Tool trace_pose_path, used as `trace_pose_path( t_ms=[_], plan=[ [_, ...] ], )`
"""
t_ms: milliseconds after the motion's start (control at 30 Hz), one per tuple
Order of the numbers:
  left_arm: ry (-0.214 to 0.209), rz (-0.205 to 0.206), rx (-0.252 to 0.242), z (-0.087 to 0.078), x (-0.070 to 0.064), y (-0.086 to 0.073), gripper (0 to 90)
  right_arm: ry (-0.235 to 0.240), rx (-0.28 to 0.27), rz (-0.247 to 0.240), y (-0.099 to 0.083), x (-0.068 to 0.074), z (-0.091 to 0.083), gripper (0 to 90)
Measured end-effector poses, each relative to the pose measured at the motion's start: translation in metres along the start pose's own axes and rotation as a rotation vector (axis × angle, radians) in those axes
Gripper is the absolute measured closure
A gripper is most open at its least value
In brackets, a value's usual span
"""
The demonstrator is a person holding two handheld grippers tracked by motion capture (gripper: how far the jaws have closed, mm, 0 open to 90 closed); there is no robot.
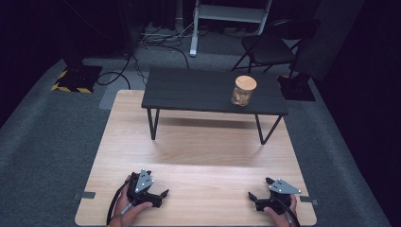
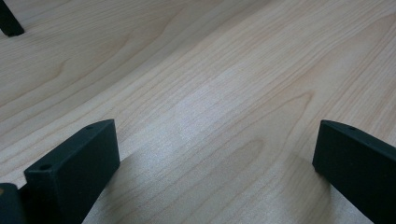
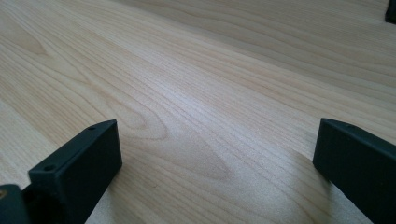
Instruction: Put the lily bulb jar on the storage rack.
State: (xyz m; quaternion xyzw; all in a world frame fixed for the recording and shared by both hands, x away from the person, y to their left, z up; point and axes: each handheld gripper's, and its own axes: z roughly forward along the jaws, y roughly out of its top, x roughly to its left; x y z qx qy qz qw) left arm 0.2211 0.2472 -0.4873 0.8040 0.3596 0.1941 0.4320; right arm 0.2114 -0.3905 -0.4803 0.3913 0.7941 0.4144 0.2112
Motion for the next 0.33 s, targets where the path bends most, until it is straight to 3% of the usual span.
trace_pose_path(
  t_ms=[333],
  plan=[
    [0.000, 0.000, 0.000, 0.0000, 0.0000, 0.0000, 0.5, -0.001, 0.002, 0.003, 0.0006, 0.0005, 0.0006, 0.2]
  ],
)
